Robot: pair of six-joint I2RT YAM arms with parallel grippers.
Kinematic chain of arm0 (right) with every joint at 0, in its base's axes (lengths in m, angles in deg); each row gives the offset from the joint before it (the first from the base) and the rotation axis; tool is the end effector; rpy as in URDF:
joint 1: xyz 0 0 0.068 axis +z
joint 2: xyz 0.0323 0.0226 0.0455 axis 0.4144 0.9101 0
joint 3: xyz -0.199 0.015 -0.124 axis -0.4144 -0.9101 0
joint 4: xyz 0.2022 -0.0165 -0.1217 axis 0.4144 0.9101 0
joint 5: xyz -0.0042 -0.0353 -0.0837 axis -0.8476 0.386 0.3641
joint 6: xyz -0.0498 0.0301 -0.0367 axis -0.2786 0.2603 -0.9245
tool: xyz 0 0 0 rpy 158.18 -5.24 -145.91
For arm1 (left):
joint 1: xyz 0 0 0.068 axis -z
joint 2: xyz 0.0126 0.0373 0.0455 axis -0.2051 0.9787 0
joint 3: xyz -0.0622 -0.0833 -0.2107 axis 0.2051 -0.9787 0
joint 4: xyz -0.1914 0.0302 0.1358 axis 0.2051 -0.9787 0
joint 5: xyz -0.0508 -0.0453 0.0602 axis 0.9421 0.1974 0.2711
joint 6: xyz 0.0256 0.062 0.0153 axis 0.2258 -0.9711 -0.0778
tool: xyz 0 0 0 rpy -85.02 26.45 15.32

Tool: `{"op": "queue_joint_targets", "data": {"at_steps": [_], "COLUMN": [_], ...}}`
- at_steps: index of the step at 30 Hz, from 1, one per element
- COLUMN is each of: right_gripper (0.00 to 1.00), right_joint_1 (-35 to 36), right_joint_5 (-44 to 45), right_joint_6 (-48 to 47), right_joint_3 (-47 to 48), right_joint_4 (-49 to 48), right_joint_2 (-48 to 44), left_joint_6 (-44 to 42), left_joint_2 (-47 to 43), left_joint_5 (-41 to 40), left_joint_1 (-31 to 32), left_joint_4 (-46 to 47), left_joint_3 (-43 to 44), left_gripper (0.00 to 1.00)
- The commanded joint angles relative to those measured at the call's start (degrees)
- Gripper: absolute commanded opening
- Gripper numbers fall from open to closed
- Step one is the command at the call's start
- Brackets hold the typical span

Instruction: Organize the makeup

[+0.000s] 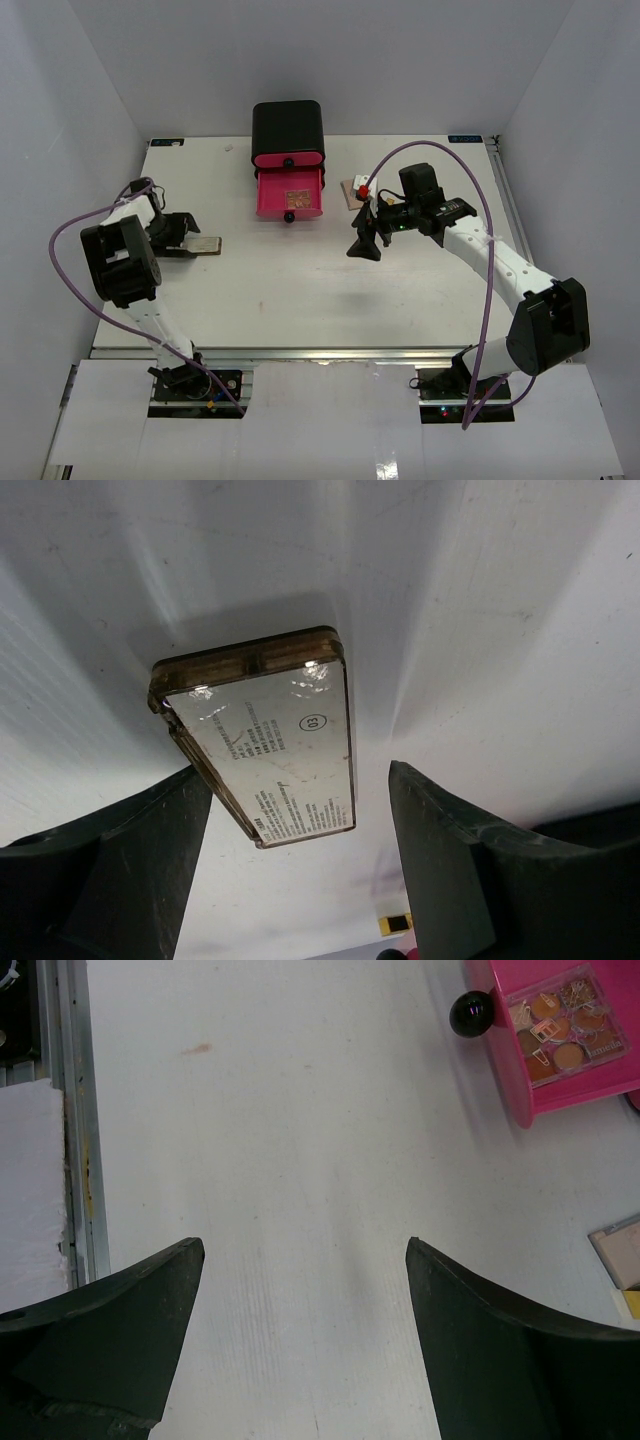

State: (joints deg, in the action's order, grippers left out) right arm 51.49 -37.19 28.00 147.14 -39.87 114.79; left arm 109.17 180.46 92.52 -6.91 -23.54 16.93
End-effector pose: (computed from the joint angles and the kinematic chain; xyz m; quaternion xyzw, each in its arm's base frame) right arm 0.2504 0.1712 0.2630 -0.5463 0.6542 0.3259 0.4092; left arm 0.3159 0.1000 0.1170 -0.6727 0.7334 -0.0874 0.0434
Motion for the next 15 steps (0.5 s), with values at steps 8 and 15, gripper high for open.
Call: {"op": "queue_joint_targets", "data": {"at_steps": [8, 15], "right_gripper": [0.88, 0.89], "right_joint_1": [-0.56, -1.10], "right_joint_5": [-1.81, -2.07], "right_joint_6": [-0.59, -0.59], "right_joint_3": [-0.52, -0.61], "right_joint_4": [-1.53, -1.53], "right_joint_2": [-2.98, -3.52], "left_joint_6": [-4.81, -4.92], "left_joint_2": [9.31, 10.33], "left_joint_5": [-11.82, -11.79], "left_joint_1": [2.59, 3.77], "left_joint_4": [-5.22, -5.25], "left_joint_3": [6.13, 7.37], "left_gripper": [0.80, 0.72]}}
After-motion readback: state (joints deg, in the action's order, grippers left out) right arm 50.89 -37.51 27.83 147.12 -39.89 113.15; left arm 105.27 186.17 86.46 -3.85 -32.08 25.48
